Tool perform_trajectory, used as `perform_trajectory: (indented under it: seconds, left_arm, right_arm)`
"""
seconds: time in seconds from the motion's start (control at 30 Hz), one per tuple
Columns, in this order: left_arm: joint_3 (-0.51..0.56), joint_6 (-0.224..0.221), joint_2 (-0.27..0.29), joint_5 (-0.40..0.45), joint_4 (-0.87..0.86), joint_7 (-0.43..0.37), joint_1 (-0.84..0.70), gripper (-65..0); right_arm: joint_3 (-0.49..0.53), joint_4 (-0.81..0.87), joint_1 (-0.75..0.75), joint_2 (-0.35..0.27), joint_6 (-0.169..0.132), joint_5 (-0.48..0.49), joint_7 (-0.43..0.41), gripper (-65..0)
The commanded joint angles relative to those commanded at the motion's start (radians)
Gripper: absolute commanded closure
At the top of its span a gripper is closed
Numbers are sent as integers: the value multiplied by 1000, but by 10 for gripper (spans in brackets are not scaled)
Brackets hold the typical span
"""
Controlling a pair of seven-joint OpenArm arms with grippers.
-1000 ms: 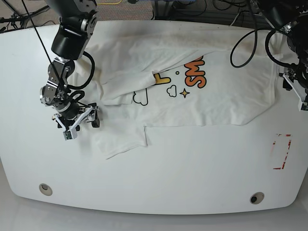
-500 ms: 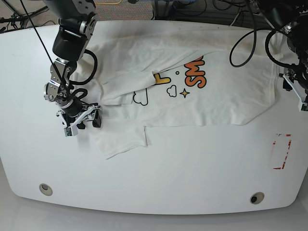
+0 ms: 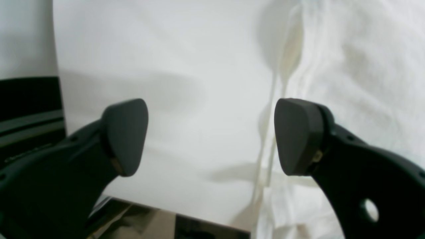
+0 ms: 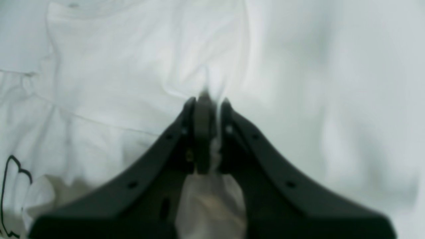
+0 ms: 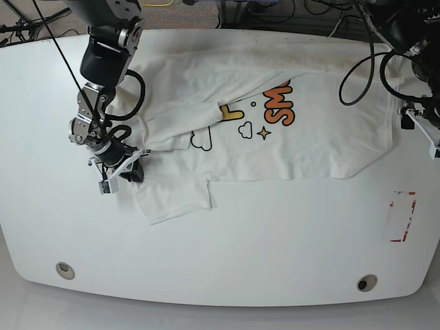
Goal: Fold the T-shirt properly
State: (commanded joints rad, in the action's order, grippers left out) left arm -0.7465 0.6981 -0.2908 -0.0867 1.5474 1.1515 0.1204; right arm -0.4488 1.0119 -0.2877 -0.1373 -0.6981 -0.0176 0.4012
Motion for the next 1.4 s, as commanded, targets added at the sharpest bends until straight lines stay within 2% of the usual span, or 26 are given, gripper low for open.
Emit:
perform_trajectory:
  seconds: [0.2, 0.4, 0.53, 0.7, 1.07, 1.13, 1.27, 1.33, 1.4]
  left_arm:
    - [2, 0, 2, 0, -97, -28, 49, -565]
    - [3, 0, 20, 0, -193, -34, 103, -565]
    - [5, 0, 37, 0, -232, -68, 123, -565]
    - [54, 0, 54, 2, -295, -87, 141, -564]
    - [120, 0, 91, 3, -301, -114, 152, -549]
    - [126, 0, 91, 6, -302, -114, 153, -515]
    - [143, 0, 91, 6, -302, -115, 155, -367]
    - [164, 0, 91, 6, -301, -115, 155, -228]
    - [178, 0, 91, 6, -301, -115, 155, -122]
  right_arm:
    - [0, 0, 5, 0, 0, 0, 0, -27]
    - [0, 0, 14, 0, 0, 0, -3, -27]
    - [0, 0, 15, 0, 0, 0, -3, -27]
    - [0, 0, 17, 0, 0, 0, -3, -27]
    - [0, 0, 20, 0, 0, 0, -3, -27]
    - [0, 0, 20, 0, 0, 0, -3, -22]
    - [0, 0, 20, -2, 0, 0, -3, -21]
    - [0, 0, 20, -2, 0, 0, -3, -19]
    - [0, 0, 20, -3, 0, 0, -3, -3]
